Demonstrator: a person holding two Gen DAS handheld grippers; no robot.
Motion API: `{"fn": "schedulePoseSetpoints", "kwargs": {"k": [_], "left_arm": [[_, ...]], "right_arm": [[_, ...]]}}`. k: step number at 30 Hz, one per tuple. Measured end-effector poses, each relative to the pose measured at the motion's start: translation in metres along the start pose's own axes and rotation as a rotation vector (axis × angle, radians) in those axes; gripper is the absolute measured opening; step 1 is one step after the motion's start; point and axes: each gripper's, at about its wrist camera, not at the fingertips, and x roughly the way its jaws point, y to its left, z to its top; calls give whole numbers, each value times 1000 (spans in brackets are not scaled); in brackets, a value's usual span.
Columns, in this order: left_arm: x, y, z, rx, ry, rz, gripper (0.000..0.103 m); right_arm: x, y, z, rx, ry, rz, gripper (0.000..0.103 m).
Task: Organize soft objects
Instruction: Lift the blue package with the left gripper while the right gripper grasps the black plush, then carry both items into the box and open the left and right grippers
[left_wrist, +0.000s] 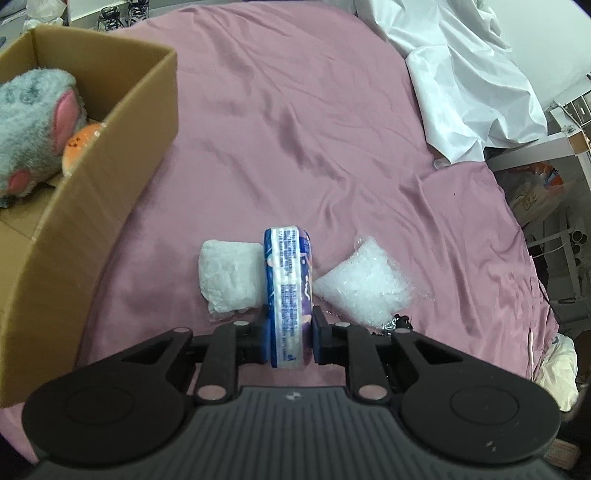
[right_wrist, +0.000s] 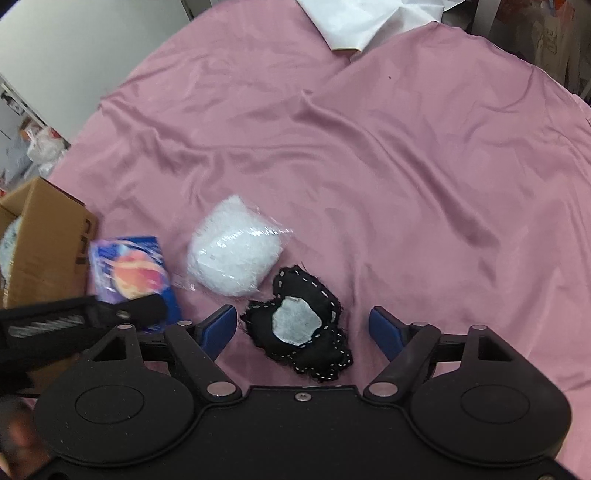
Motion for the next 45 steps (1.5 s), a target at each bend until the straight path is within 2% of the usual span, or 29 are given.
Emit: {"fn": "schedulePoseSetpoints", "kwargs": {"k": [3,5,8,16,23,29,39,45], "left_arm": [[-9,2,1,2,-11,3,19],[-15,5,1,2,-18,3,19],[-26,7,1,2,-38,3,19],[-59,13,-1,8,-100,-1,19],[-91,19,-3,11,-167,-16,19],[-115,21,-4,23,-220,-14,19],[-140,35,5,10,-259,-14,19],[-155,57,16,-4,-282,3,19]], "right_arm": [[2,-2,-1,3,2,-20,60],[-1,-2,-2,3,-4,-32,40],[-8,3,-5,-30,-20,-34,34],[-40,-5,-9,28,-125,1,33],[-70,-8,-13,73,-212,141,33],[-87,-5,-14,80,-268,227,33],[-104,10,-13,61,-319,291,33],[-114,29,-10,20,-348,280,33]]}}
